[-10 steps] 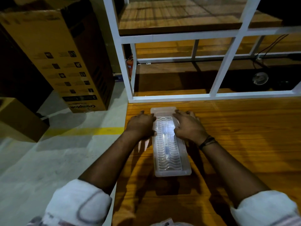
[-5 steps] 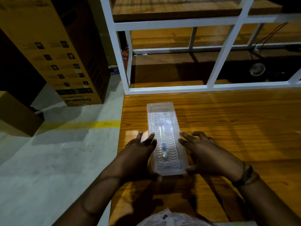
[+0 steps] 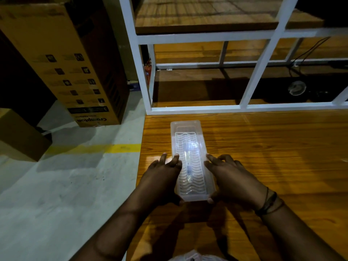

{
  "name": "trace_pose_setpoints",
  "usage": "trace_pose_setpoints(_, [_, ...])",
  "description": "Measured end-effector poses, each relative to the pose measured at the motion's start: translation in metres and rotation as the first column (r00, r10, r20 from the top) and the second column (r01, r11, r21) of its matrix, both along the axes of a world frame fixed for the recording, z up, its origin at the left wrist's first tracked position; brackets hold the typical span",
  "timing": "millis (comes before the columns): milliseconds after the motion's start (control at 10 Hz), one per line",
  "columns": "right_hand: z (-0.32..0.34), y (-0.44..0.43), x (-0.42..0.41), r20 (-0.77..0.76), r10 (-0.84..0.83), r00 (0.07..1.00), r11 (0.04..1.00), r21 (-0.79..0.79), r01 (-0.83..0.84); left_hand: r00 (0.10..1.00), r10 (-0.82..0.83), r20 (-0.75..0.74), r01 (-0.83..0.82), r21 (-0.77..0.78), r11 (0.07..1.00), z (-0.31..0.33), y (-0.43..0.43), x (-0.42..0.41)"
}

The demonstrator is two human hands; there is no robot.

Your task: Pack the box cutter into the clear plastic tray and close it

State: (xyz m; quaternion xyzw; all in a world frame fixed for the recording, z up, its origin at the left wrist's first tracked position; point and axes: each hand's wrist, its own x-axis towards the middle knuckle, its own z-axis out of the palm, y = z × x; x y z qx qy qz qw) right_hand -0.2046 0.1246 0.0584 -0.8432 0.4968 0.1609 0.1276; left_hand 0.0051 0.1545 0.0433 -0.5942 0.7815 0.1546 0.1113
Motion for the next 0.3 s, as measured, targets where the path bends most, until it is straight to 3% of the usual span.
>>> trace_pose_setpoints(300, [0.005,0.003,0.011,0.044,-0.046,0.998,0.999,-0.001,0.046,0.983,0.089,-0.162,-0.085,0.026,0.996,0.002,0.0,0.006])
